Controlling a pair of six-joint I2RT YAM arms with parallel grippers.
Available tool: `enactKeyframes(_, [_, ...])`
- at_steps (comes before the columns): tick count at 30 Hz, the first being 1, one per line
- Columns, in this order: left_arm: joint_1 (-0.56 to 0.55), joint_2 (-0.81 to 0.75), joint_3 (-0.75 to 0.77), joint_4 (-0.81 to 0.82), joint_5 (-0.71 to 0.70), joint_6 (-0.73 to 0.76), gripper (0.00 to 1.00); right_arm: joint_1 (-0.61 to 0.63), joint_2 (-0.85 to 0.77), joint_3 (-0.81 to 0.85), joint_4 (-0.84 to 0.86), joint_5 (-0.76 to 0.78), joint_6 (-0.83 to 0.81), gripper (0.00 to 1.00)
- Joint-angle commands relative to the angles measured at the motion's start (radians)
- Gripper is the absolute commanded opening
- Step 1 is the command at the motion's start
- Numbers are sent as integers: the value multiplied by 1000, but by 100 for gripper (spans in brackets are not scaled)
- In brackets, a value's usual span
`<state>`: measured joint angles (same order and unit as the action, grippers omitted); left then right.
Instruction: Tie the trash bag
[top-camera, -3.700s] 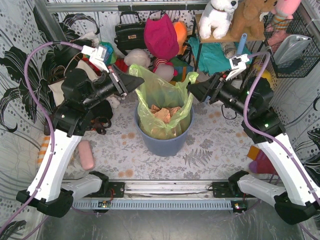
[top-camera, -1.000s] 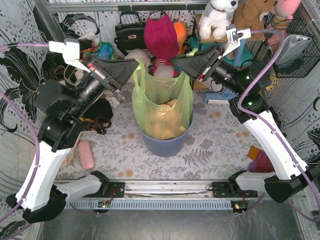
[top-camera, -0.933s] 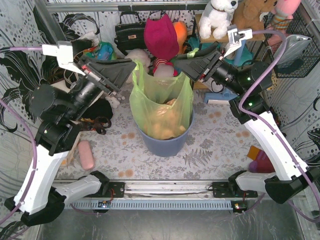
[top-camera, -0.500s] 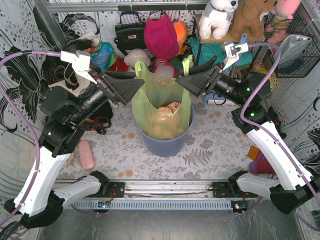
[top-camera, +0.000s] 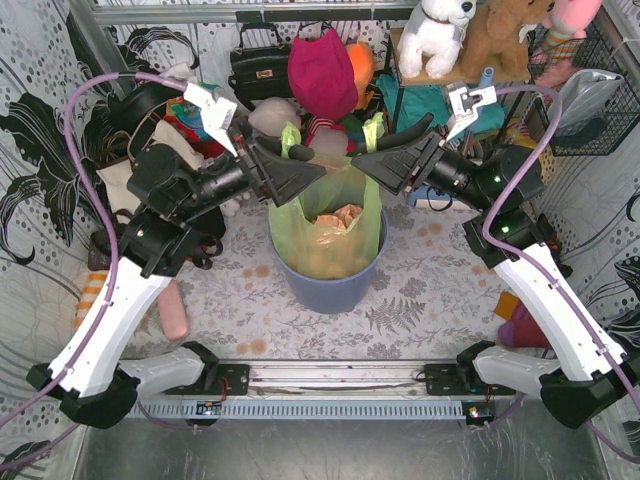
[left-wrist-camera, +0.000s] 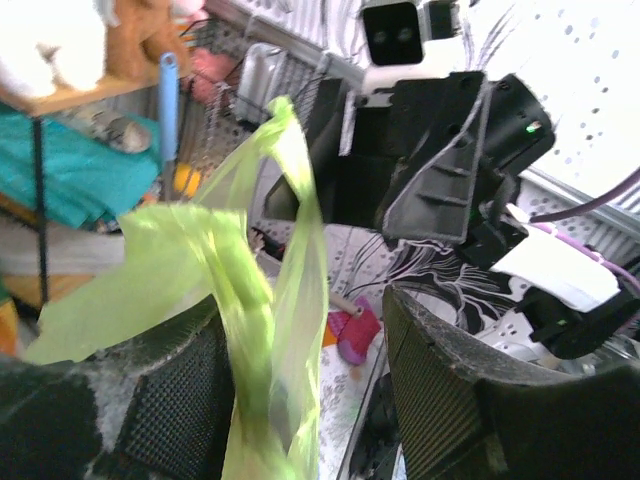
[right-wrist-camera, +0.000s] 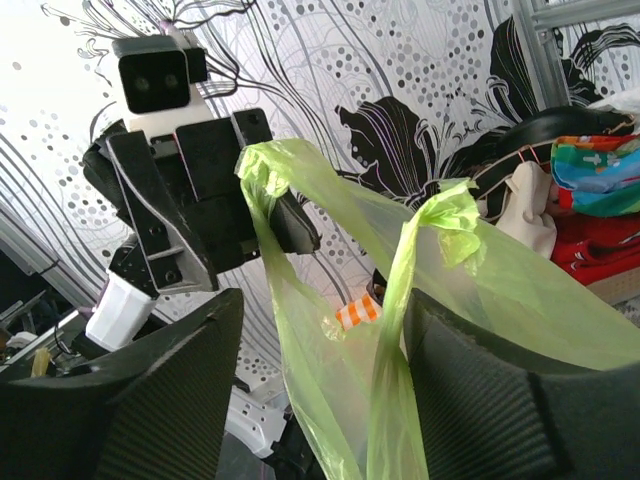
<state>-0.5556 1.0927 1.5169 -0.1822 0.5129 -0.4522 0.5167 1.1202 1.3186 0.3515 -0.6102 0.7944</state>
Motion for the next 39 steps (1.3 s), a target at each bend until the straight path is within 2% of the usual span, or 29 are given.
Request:
enactKeyframes(1, [-4,43,35,291,143,-87,63,4,34,71,34,-24,31,61])
enactKeyframes(3, [-4,52,64,328,133,-100,62,5,75,146,28,-24,41,56])
enactKeyframes(5, [-4,42,104,306,66,-53,61,4,125,249,17,-25,38,50])
enactKeyframes(9, [-3,-41,99,292,-187,20,62,3,195,436,2,-2,30,44])
enactKeyframes(12, [-3,-110,30,316,-335,34,62,5,187,442,5,55,26,44])
enactKeyframes(17, [-4,-144,-47,294,-310,13,62,4,114,249,23,109,24,45])
enactKeyframes(23, [-3,-156,-119,238,-245,-32,62,4,62,64,32,97,50,60])
enactKeyframes(29, [-4,-172,-121,216,-210,-41,62,4,65,50,34,43,49,62])
enactKeyframes(34, [-4,-167,-103,154,-165,-36,62,5,72,68,61,10,50,58])
enactKeyframes(39, [-4,-170,-54,26,-119,-12,62,3,92,92,72,-42,52,55])
